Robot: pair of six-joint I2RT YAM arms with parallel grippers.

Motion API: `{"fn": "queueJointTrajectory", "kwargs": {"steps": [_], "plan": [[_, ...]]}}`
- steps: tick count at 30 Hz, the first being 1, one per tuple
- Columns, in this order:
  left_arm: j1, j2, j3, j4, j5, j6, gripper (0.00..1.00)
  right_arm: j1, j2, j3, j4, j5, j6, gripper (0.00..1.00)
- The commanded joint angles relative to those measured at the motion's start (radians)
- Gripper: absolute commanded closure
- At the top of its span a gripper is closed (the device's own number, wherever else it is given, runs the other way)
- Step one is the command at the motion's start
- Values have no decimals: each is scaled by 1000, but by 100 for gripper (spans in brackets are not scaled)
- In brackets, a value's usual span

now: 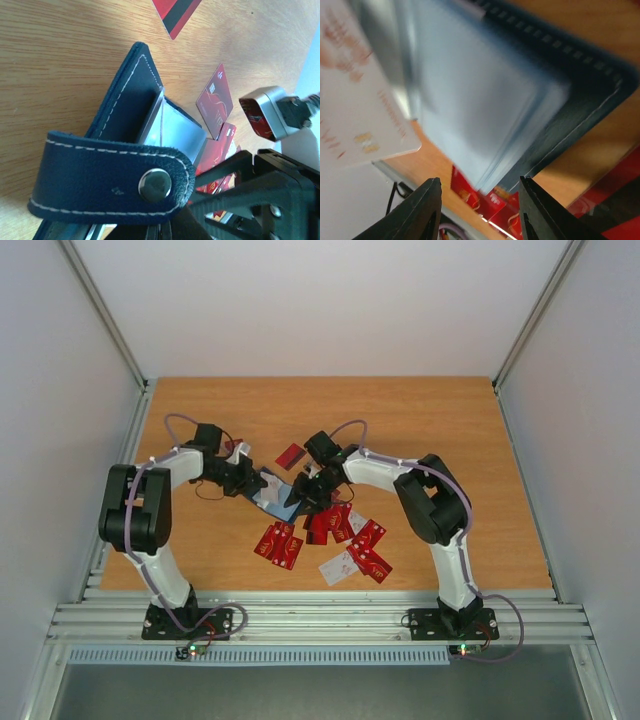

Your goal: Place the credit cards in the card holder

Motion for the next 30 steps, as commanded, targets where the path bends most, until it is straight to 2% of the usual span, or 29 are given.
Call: {"fn": "queueJointTrajectory", "kwargs": {"steps": [1,9,14,20,30], "plan": [[-6,14,27,-22,2,11,100,5,80,30,-10,78,-23,56],[-6,29,129,-216,-121,136,100,-19,130,68,-120,154,-63,57],[-6,51,170,-288,-174,152,100,-59,209,180,-268,181,-132,57],[-9,78,171,-220,-154,142,100,-75,284,313,-373,170,-244,56],[-17,86,126,18,-146,42,100,-75,374,459,-503,174,-335,55]]}}
